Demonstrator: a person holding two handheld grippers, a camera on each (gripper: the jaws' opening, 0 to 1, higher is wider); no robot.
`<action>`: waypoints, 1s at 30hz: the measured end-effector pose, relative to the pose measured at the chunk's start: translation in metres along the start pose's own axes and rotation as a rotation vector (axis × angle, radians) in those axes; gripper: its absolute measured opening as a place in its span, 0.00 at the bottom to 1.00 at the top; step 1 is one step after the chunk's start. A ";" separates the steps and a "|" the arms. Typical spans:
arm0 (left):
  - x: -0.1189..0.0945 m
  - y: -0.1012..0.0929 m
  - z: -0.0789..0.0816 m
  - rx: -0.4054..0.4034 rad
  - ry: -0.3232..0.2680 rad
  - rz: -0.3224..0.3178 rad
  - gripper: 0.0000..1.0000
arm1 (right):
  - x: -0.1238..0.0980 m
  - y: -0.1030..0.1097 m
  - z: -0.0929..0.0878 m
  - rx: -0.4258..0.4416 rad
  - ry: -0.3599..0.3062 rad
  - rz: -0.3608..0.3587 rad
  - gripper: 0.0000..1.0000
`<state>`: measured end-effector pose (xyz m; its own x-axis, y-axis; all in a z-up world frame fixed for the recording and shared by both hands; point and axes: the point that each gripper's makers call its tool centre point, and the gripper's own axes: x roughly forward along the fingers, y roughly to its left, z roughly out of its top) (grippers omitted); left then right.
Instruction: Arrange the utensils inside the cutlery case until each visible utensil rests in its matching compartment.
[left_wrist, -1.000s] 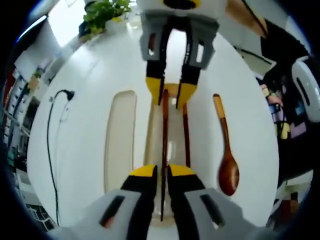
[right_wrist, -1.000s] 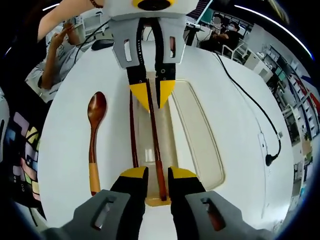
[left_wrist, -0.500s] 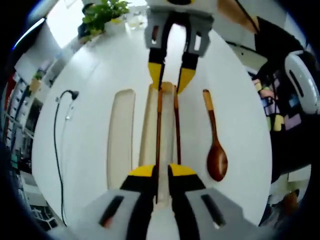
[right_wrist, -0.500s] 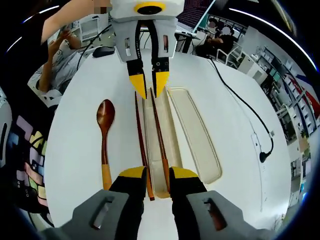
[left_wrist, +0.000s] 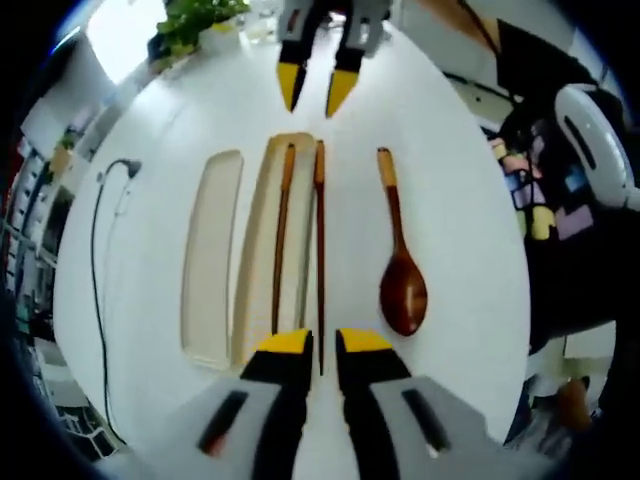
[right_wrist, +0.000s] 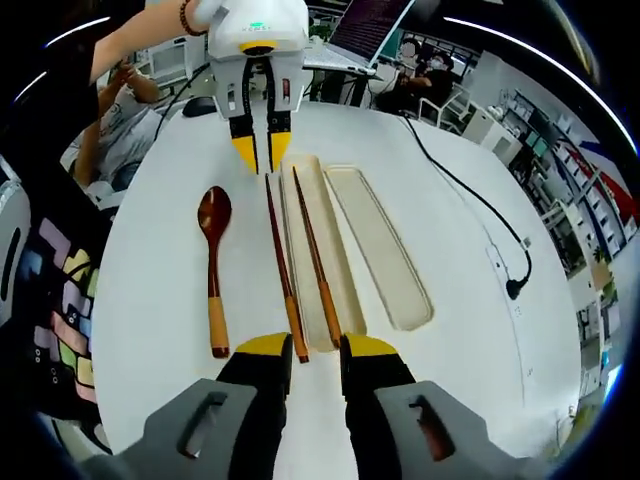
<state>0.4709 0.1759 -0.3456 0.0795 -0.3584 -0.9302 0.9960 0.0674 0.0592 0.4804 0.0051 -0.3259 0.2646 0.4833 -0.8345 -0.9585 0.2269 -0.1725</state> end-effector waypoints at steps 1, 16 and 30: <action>0.000 -0.001 -0.002 -0.006 0.002 -0.004 0.09 | -0.001 0.000 -0.002 0.005 -0.004 0.002 0.19; 0.011 -0.002 -0.027 -0.044 0.060 0.014 0.09 | 0.004 0.016 -0.030 0.078 -0.030 0.043 0.19; 0.025 0.001 -0.031 -0.069 0.065 0.018 0.12 | 0.022 0.018 -0.033 0.155 -0.074 0.090 0.18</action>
<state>0.4724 0.1955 -0.3796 0.0927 -0.2956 -0.9508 0.9889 0.1384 0.0534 0.4651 -0.0082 -0.3646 0.1913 0.5672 -0.8011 -0.9523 0.3049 -0.0115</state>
